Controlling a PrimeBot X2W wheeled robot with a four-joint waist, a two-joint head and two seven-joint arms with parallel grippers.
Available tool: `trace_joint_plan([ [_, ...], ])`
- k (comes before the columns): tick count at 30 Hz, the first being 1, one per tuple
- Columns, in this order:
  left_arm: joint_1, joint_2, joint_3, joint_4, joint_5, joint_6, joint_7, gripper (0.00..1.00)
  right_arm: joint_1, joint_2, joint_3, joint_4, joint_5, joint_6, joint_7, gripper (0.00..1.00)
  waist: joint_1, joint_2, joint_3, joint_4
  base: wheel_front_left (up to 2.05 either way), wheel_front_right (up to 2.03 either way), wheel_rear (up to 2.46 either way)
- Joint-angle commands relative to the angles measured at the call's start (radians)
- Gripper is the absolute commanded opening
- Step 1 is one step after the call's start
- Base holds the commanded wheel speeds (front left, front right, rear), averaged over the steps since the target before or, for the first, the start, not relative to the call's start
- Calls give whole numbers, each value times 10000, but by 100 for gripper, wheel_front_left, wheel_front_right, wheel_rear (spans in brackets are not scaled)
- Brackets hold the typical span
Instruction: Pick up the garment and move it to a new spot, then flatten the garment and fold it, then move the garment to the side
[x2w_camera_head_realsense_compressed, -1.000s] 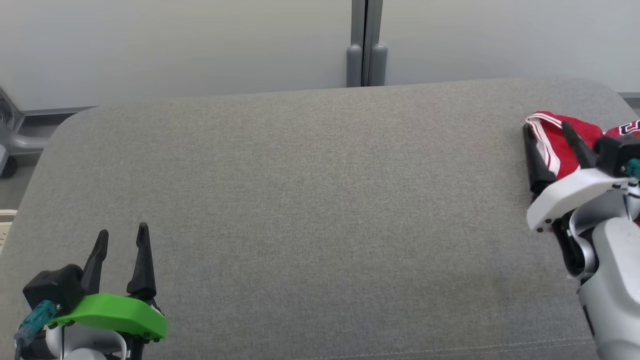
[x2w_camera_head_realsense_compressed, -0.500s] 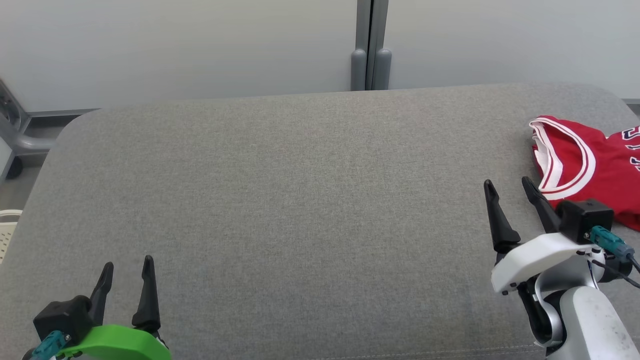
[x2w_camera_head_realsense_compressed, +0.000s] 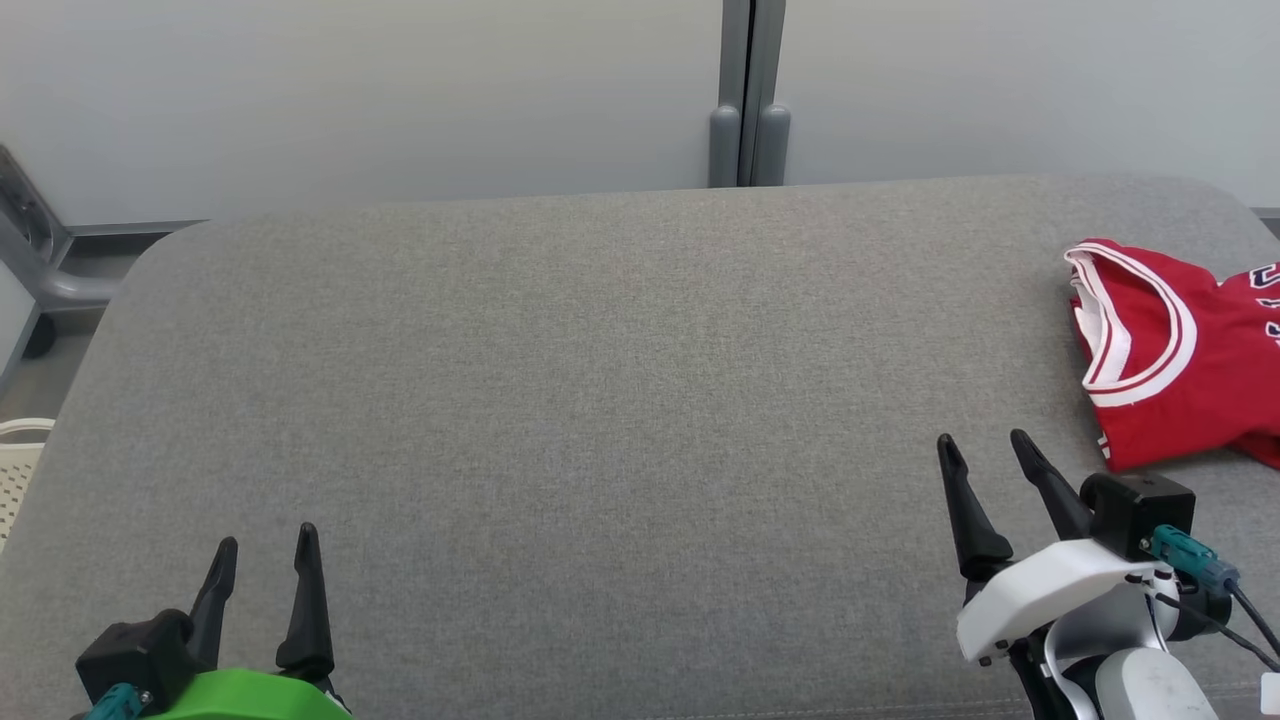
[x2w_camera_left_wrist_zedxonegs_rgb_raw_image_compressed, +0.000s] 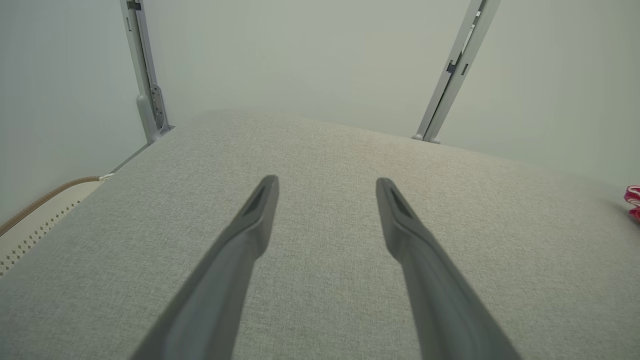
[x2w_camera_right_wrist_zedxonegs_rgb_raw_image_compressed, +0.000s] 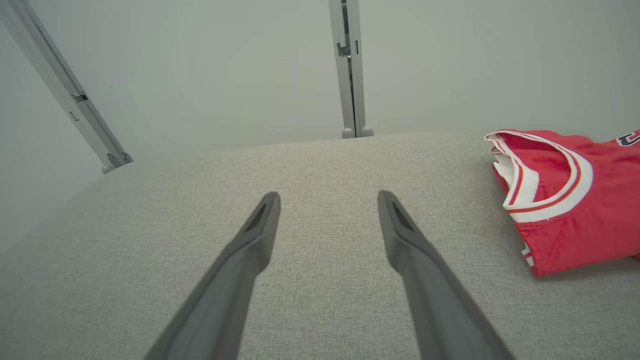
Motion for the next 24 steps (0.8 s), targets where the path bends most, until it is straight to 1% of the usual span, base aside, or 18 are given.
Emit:
trace_joint_plan([
  [1, 125, -23, -17, -22, 49, 37, 2, 100, 128, -9, 20, -78, 17, -2, -63, 100, 1, 0, -1, 7, 0, 0, 0],
  [7, 89, -3, -89, 86, -16, -62, 56, 100, 269, 6, 102, -79, 139, -2, -104, 100, 1, 0, -21, 15, 0, 0, 0],
  [14, -13, -39, -135, 206, 5, -79, 11, 100, 309, 6, 214, -10, 294, -2, -144, 100, 1, 0, -33, 13, 0, 0, 0],
  [24, -82, -15, -223, 225, 111, -10, 5, 100, 327, 6, 254, -70, 332, -4, -195, 100, 1, 0, -61, 12, 0, 0, 0],
])
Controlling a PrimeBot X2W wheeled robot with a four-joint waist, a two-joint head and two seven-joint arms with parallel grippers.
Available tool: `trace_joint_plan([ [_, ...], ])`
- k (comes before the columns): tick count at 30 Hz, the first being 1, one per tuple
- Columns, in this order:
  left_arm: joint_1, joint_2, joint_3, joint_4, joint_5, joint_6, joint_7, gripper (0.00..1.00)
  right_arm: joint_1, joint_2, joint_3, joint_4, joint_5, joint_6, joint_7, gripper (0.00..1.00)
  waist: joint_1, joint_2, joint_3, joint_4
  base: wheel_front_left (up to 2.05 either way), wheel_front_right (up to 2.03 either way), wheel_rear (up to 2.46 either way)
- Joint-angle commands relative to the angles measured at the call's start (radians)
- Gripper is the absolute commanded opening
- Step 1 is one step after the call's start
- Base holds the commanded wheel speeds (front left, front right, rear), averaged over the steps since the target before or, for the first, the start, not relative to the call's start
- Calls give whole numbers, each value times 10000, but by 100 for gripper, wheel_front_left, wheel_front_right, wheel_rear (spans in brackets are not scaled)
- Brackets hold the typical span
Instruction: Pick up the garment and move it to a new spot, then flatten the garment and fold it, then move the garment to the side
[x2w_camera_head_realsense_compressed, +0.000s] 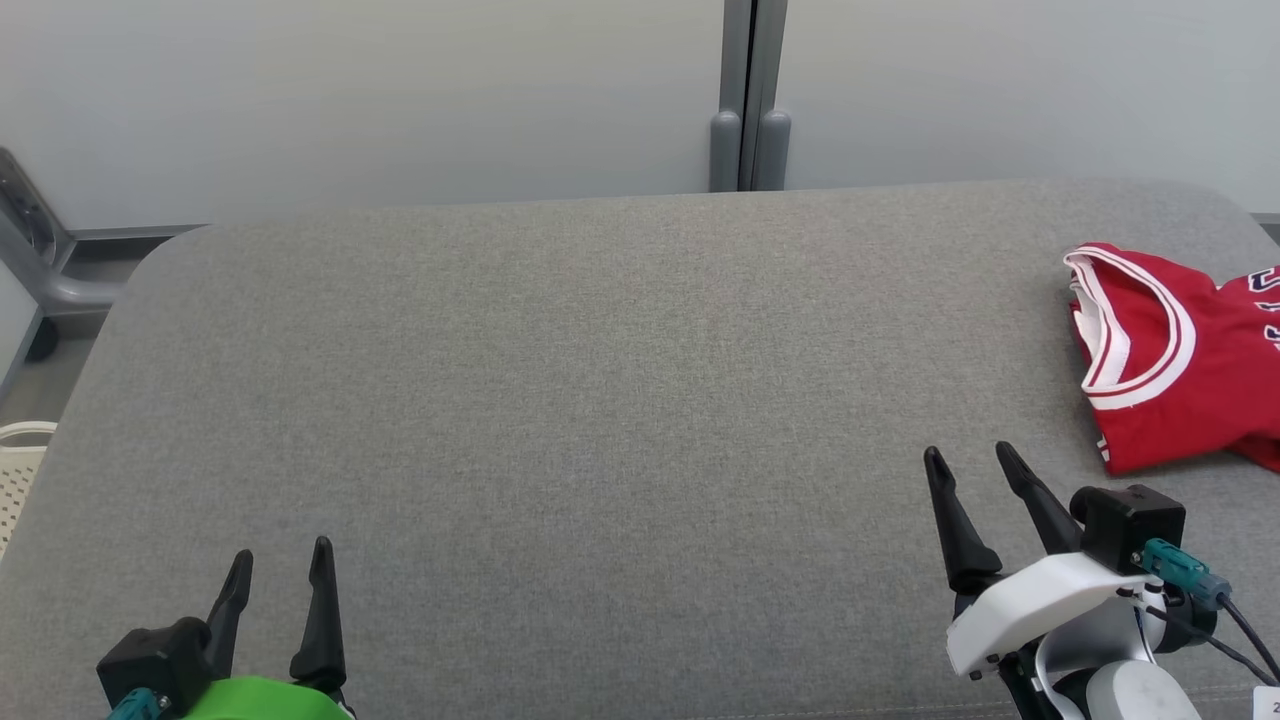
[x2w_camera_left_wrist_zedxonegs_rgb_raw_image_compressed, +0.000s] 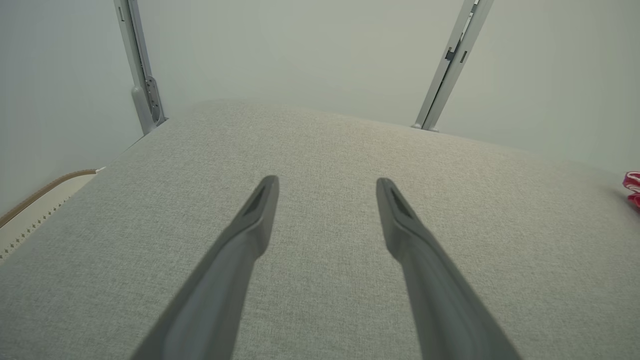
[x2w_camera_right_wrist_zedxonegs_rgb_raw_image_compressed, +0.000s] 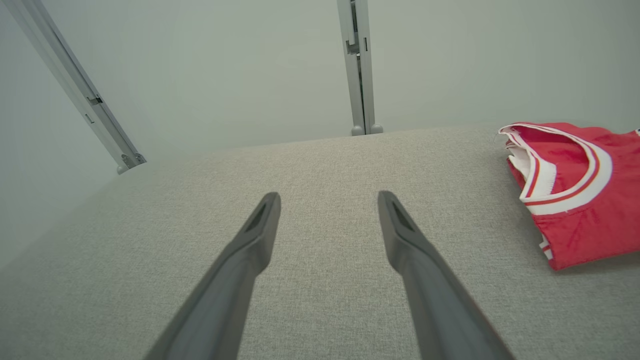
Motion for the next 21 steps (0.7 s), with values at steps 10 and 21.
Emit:
trace_joint_plan([
  [10, 65, -221, -148, 259, 64, 116, 19, 0, 229, 29, 25, 305, 110, 2, -29, 0, 0, 0, -30, -59, 0, 0, 0],
  [21, -379, -777, 412, 677, -1297, -480, 364, 0, -57, -12, -419, 653, 2135, 2, 243, 0, 0, 0, 12, -89, 0, 0, 0],
])
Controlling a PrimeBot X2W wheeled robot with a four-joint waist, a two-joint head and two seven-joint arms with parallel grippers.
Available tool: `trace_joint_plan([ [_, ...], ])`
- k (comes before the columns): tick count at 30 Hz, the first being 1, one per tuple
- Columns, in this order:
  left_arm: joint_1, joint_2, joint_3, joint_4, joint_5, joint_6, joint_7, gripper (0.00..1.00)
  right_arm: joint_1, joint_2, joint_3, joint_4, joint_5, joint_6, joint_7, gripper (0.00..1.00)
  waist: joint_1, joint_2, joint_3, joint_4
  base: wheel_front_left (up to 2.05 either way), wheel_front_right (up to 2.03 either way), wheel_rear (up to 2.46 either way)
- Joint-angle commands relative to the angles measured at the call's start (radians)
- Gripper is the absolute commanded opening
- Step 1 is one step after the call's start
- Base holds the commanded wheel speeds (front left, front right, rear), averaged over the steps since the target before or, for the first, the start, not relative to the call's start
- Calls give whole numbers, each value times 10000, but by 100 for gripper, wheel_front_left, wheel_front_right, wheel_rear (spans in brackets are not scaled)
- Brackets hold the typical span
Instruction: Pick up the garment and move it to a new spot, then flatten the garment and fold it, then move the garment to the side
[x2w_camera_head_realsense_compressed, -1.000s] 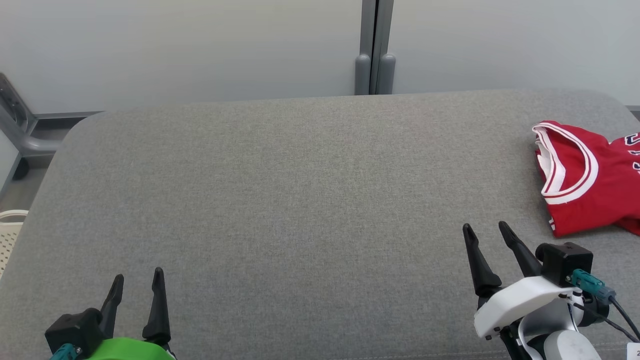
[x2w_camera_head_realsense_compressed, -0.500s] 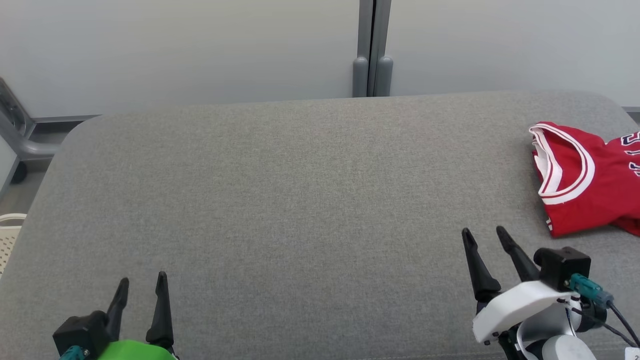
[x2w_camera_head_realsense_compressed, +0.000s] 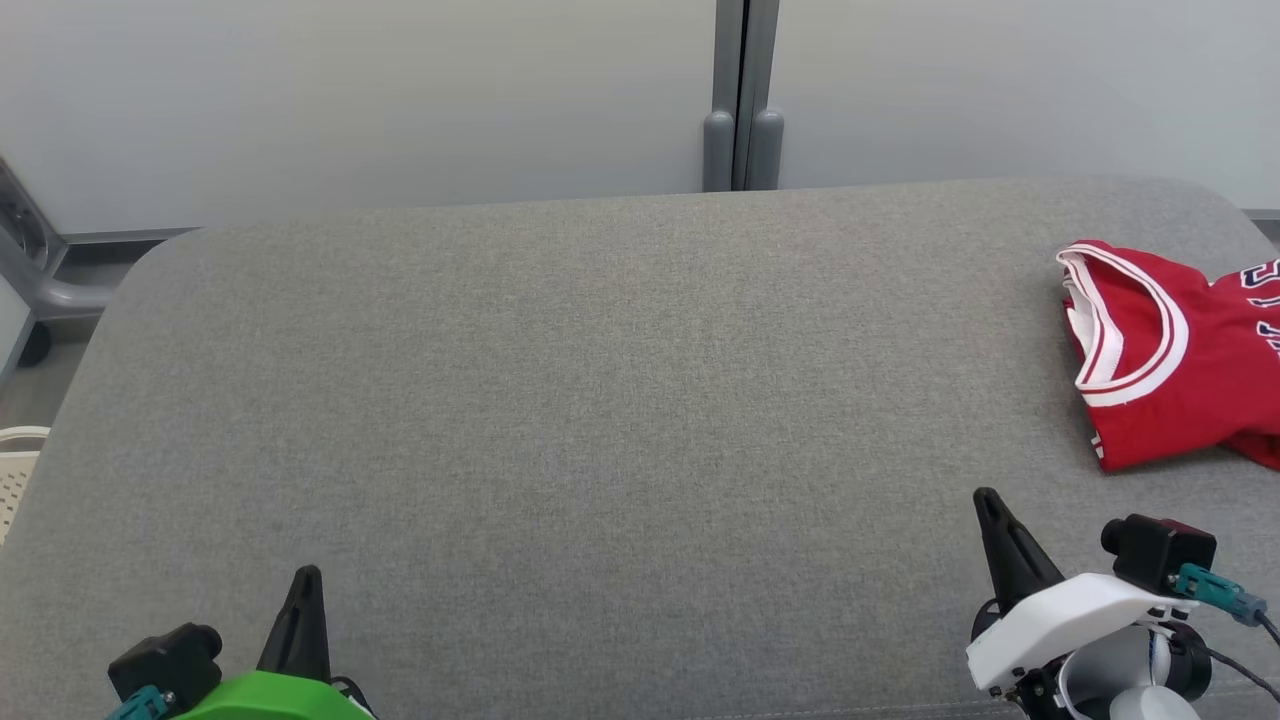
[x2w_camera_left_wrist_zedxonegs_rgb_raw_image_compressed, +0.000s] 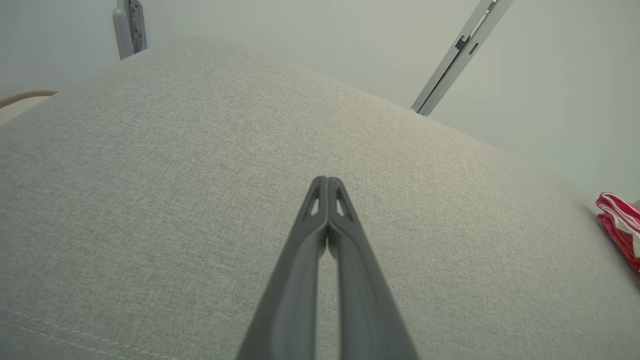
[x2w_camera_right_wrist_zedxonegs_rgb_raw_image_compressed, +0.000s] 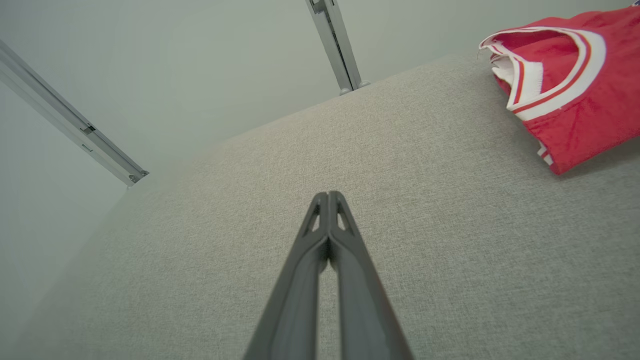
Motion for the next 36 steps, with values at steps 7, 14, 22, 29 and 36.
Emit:
trace_joint_plan([
  [7, -656, -285, 478, 242, -995, -466, 227, 0, -490, -74, -344, 113, 1434, 0, 191, 0, 0, 0, 28, -19, 0, 0, 0],
  [14, -958, -618, 809, 553, -1803, -841, 436, 0, -661, -96, -618, 325, 2631, 0, 358, 0, 0, 0, 58, -39, 0, 0, 0],
  [22, -1178, -890, 1079, 748, -2459, -1137, 601, 0, -792, -111, -842, 500, 3599, 0, 495, 0, 0, 0, 85, -58, 0, 0, 0],
  [29, -1381, -1146, 1332, 936, -3068, -1415, 755, 0, -927, -123, -1049, 655, 4489, 0, 630, 0, 0, 0, 111, -76, 0, 0, 0],
  [36, -1583, -1379, 1570, 1114, -3632, -1676, 897, 0, -1052, -133, -1247, 807, 5323, -1, 742, 0, 0, 0, 138, -95, 0, 0, 0],
])
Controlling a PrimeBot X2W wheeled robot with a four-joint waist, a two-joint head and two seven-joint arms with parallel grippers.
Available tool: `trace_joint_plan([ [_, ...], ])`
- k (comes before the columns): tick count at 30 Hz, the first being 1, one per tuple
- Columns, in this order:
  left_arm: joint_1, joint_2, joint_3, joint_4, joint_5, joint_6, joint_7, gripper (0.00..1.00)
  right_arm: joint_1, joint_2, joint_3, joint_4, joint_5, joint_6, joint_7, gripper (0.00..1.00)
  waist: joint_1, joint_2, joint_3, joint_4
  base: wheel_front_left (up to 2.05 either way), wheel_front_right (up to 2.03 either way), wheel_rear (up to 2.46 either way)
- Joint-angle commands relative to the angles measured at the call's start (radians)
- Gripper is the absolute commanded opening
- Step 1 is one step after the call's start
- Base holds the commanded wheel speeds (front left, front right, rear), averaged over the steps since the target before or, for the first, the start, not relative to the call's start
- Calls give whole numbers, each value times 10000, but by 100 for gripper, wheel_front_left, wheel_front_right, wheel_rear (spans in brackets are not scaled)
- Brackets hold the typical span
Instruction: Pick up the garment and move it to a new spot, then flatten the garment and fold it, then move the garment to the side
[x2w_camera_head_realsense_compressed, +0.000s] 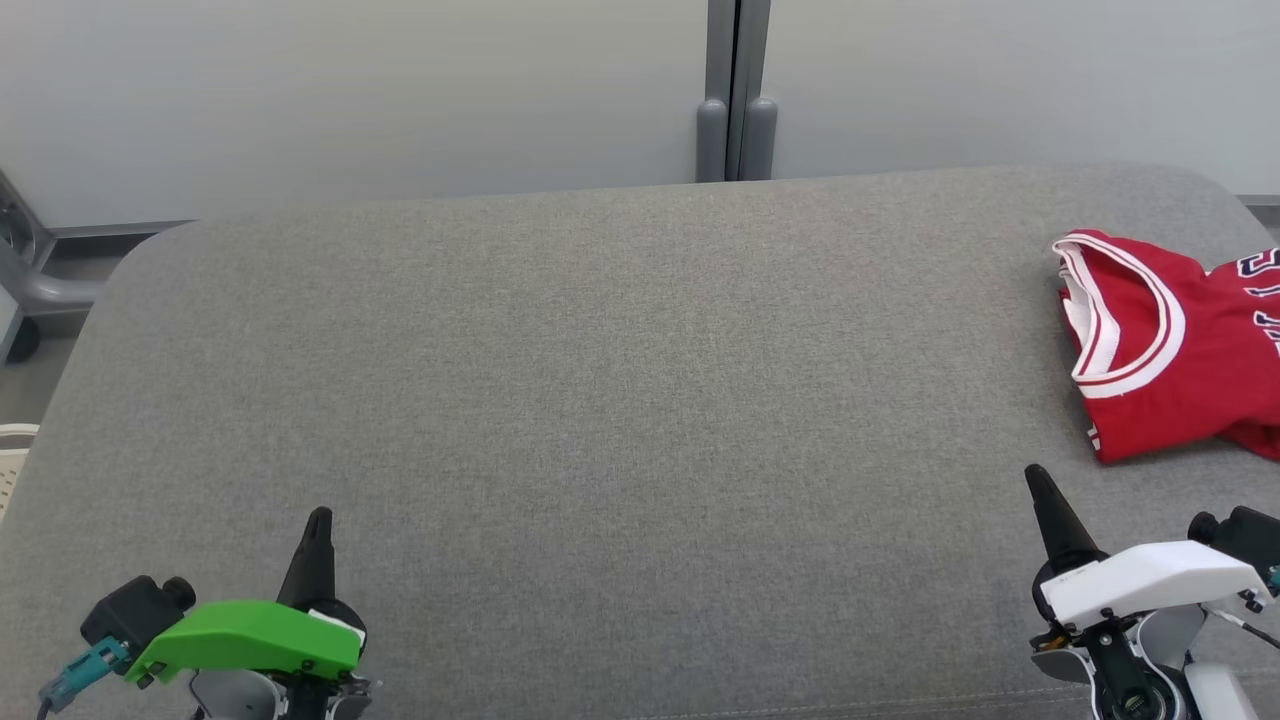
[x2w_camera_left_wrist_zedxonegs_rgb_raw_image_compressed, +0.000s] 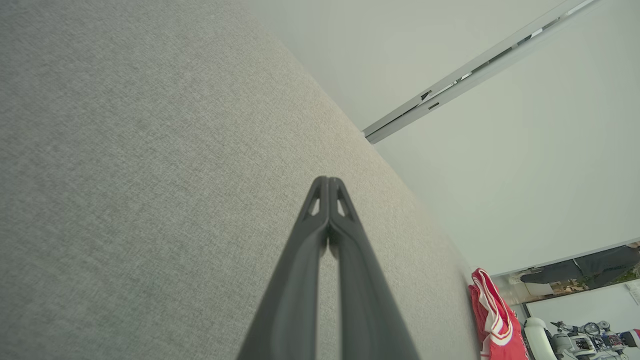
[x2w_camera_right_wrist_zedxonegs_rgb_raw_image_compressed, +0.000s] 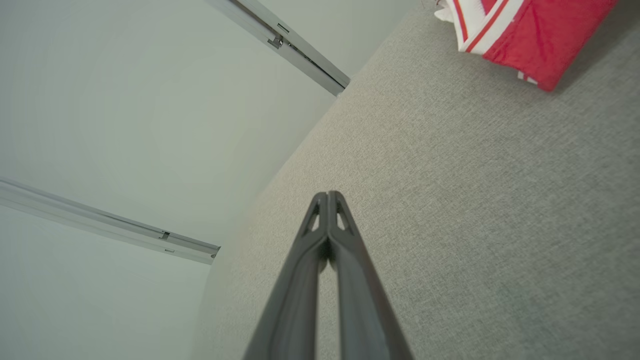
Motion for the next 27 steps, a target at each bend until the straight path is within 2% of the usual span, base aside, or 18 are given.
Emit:
trace_joint_plan([
  [1, -387, -19, 165, -51, -169, -108, 37, 0, -306, -75, -86, -44, 276, 4, 34, 0, 0, 0, 4, -2, 0, 0, 0],
  [27, -955, -736, 862, 530, -1875, -889, 479, 0, -661, -100, -697, 416, 2779, 4, 421, 0, 0, 0, 98, -68, 0, 0, 0],
])
